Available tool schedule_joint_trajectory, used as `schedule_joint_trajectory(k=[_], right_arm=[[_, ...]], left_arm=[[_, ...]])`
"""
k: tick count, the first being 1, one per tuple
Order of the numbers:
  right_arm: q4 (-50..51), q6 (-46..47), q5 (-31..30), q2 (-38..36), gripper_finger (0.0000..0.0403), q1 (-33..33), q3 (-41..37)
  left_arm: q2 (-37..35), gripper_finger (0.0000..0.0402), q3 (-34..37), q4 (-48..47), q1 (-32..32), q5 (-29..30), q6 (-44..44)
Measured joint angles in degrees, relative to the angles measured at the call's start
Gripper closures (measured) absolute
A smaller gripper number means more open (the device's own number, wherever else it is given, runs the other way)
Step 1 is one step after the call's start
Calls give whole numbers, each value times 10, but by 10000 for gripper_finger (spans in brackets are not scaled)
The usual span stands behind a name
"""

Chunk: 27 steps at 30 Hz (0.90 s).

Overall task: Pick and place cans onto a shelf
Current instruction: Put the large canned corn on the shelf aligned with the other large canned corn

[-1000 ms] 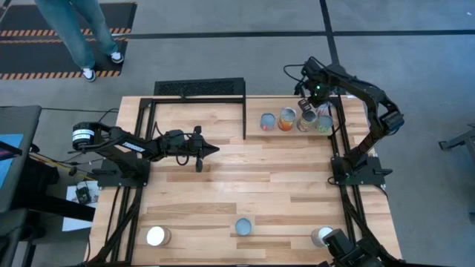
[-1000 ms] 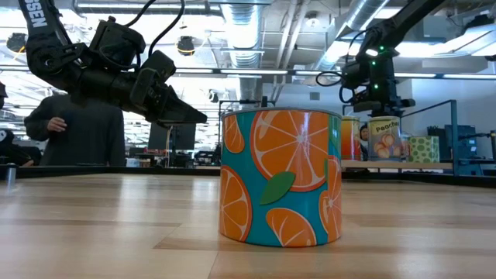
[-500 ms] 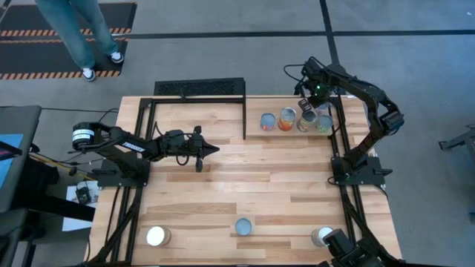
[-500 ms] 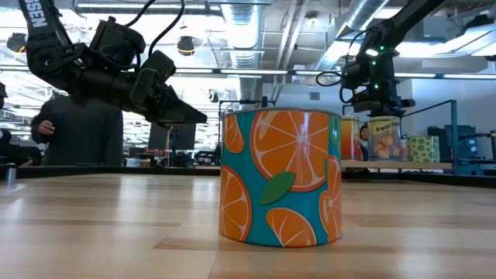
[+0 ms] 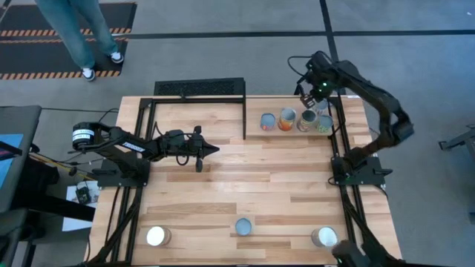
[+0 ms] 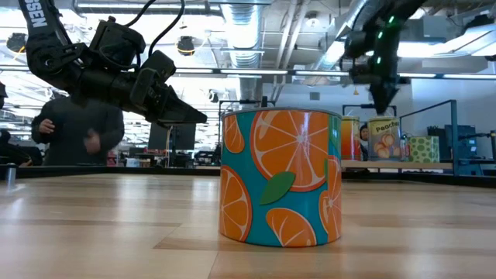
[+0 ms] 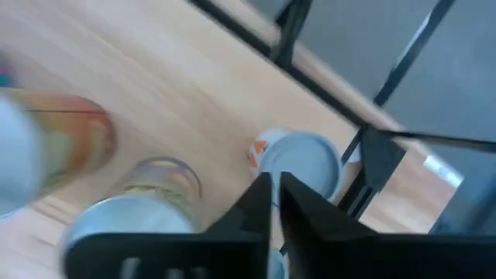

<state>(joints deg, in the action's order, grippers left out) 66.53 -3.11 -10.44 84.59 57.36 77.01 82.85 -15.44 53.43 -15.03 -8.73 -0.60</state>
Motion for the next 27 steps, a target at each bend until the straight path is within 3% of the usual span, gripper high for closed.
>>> schedule_joint_trajectory(k=[3,6,11,16,21,27], right_arm=[[-18,-12,1,-58,392,-21,-11],[-65,-23,30,-127,387,-47,-52],[-203,-21,123,-250,396,-114,-181],[-340,18,139,-353,393,-227,-314],[-515,30,138,-413,399,-361,-425],[-797,-10,138,-409,398,-481,-541]], left_arm=[[0,401,0,0,0,0,-3],[0,401,0,0,0,-1,-4],[0,401,0,0,0,-30,-9],[0,401,0,0,9,-35,-22],[0,401,-16,-16,31,-36,-29],[0,401,-73,-132,77,3,-25]])
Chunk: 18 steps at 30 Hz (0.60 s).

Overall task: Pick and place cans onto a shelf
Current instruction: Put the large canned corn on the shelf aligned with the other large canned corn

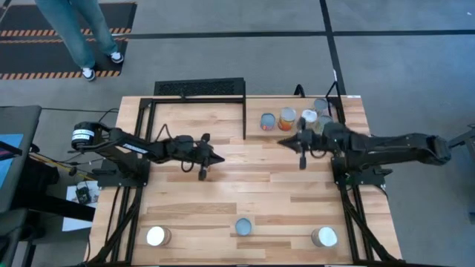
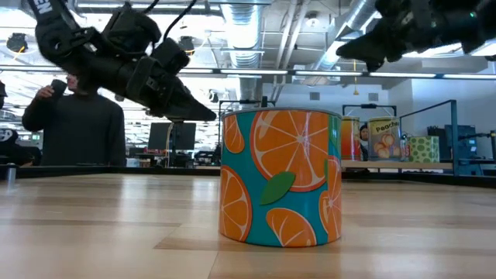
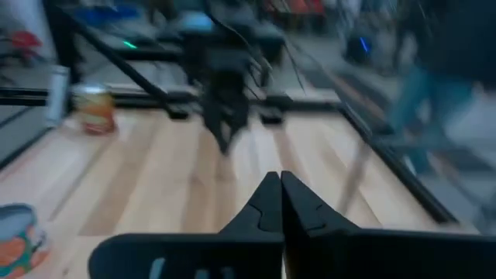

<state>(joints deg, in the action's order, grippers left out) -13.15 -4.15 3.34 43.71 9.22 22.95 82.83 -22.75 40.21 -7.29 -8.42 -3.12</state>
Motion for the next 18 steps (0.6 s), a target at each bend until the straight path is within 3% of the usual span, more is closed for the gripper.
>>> schedule_joint_trajectory(k=[9,12,18], right_arm=[[-295,-38,27,77,397,-51,-122],[-340,-35,58,90,399,-40,-132],[-370,-6,58,130,395,-46,-132]], left_arm=[[0,401,-170,-346,98,117,62],[0,401,-231,-460,136,167,109],[0,401,-326,-650,236,235,272]])
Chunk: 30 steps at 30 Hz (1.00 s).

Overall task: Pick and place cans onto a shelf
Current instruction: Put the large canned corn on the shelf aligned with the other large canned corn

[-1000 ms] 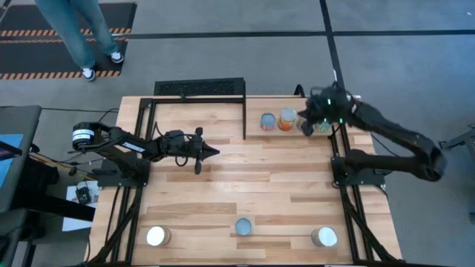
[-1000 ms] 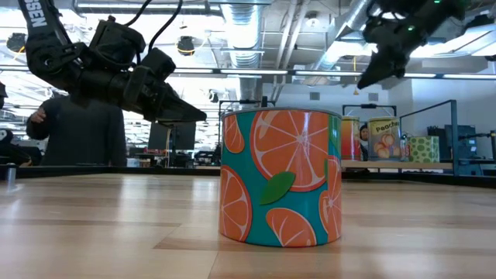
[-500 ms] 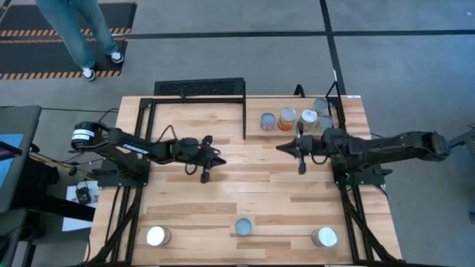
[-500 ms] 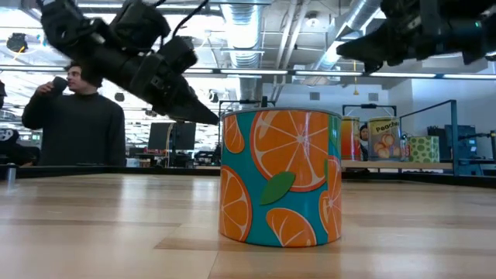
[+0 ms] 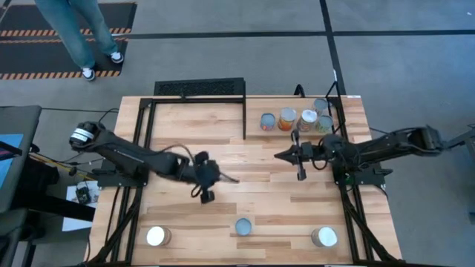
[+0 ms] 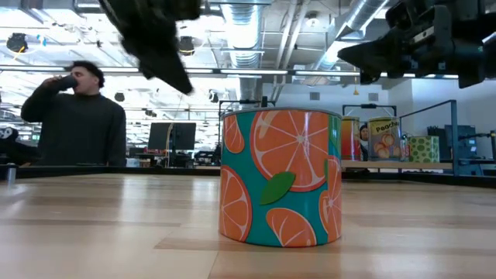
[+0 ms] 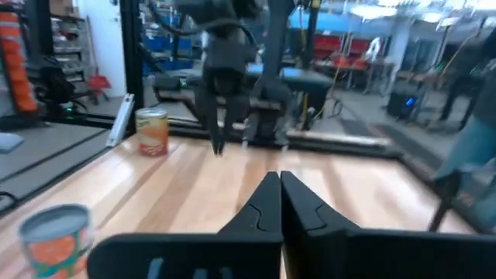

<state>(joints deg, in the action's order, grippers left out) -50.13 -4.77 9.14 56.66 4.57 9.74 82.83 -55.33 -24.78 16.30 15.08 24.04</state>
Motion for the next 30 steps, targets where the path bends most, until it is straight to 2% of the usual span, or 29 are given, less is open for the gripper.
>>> schedule_joint_trajectory(k=[4,7,11,15,18,21,25,30], right_arm=[[-26,33,-8,45,398,-36,0],[-81,42,-50,94,399,-86,0],[-164,41,-104,166,396,-147,0],[-251,39,-123,225,398,-184,0],[-306,39,-125,260,398,-202,0],[-347,39,-151,289,396,-218,2],[-355,39,-171,316,396,-230,16],[-356,42,-170,347,398,-230,43]], left_arm=[[0,401,-53,-139,84,39,158],[0,401,-89,-237,148,45,301],[0,401,-129,-321,233,50,469],[10,401,-160,-392,301,45,609],[29,401,-179,-425,332,14,671],[60,401,-206,-466,351,-23,696],[103,400,-248,-510,363,-65,724],[127,379,-282,-518,378,-75,779]])
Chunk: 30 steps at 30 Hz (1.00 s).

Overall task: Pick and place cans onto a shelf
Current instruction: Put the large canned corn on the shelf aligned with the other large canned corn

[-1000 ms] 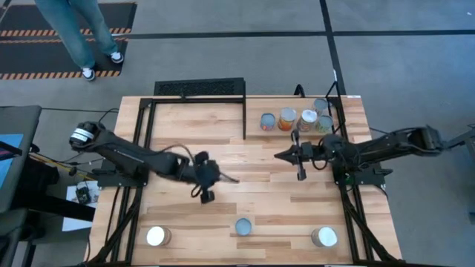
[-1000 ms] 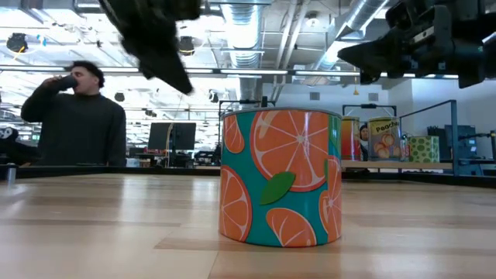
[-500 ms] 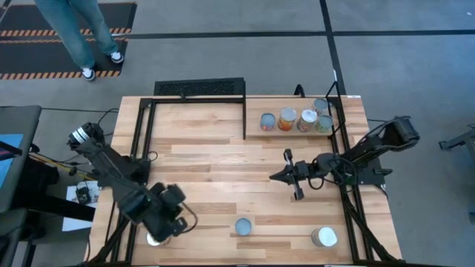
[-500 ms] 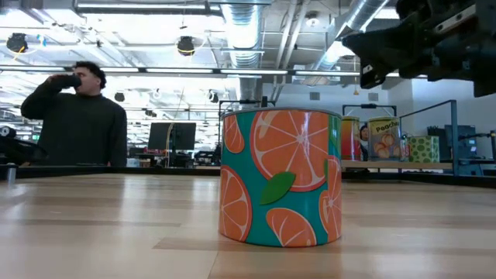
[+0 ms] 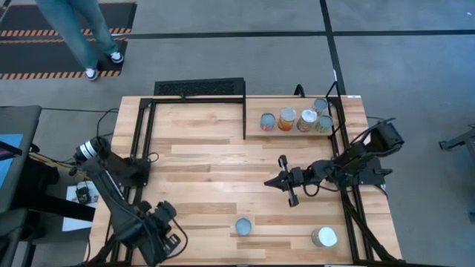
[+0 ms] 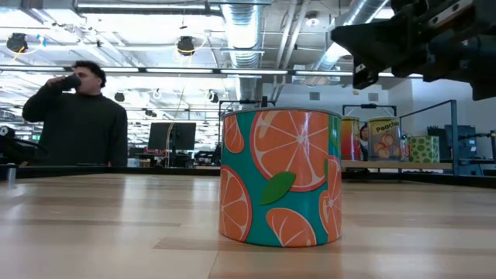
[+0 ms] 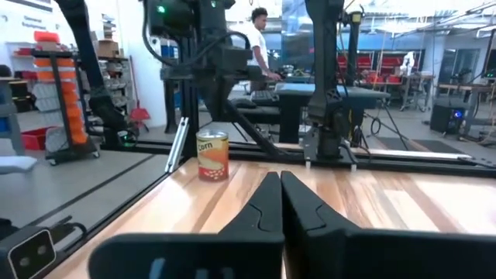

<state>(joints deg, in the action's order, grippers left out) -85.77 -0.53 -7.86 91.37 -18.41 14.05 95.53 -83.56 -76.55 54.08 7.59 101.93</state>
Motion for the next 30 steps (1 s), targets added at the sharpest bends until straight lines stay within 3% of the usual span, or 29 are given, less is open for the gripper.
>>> schedule_joint_trajectory(k=[10,19,30], right_arm=[[3,1,3,40,395,6,30],[4,1,5,40,394,7,30],[9,0,5,40,394,7,30]], left_arm=[[33,297,-12,21,19,-75,49],[59,238,-17,40,19,-103,53],[59,248,-17,31,19,-83,62]])
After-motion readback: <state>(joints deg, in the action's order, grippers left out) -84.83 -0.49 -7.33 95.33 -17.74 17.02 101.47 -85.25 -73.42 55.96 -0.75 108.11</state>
